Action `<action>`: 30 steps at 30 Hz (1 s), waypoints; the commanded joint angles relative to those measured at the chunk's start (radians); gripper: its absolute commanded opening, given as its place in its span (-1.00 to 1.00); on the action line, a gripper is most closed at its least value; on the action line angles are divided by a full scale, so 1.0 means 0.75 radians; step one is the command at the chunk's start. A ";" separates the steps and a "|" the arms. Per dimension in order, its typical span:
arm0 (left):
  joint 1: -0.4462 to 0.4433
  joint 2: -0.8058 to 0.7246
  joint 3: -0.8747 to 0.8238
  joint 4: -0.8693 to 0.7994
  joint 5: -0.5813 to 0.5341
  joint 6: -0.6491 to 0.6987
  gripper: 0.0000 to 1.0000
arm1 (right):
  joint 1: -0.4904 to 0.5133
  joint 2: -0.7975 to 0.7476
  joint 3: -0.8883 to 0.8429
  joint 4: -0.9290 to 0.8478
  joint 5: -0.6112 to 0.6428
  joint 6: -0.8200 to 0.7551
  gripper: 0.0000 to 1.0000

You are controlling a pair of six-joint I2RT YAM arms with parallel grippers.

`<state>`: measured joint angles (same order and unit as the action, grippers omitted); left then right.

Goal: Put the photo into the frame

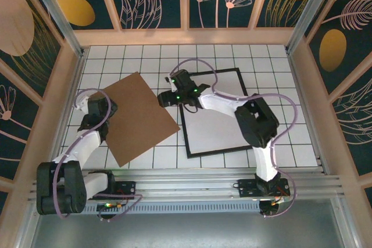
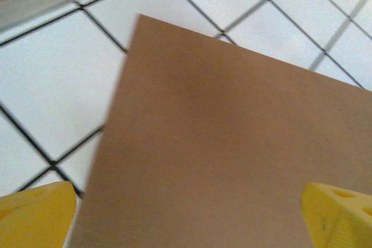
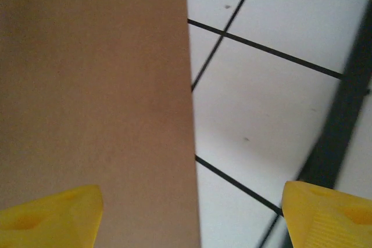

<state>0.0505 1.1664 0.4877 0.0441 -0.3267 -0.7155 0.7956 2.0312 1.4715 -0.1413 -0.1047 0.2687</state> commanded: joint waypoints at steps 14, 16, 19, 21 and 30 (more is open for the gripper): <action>0.090 0.289 -0.013 0.015 0.213 -0.032 0.97 | 0.031 0.385 0.358 -0.067 -0.019 0.197 0.53; 0.090 0.293 -0.026 0.030 0.224 -0.028 0.97 | 0.033 0.395 0.357 -0.059 -0.053 0.210 0.50; 0.091 0.303 -0.045 0.057 0.274 -0.031 0.97 | 0.041 0.405 0.357 -0.051 -0.113 0.229 0.46; 0.090 0.321 -0.055 0.081 0.334 -0.037 0.95 | 0.046 0.406 0.352 -0.049 -0.141 0.235 0.43; 0.084 0.350 -0.088 0.319 0.718 -0.113 0.78 | 0.026 0.322 0.286 -0.027 -0.149 0.284 0.34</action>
<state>0.1383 1.3743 0.4438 0.1291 -0.1440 -0.7341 0.8207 2.3089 1.7096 -0.1612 -0.2119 0.4530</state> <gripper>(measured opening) 0.894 0.669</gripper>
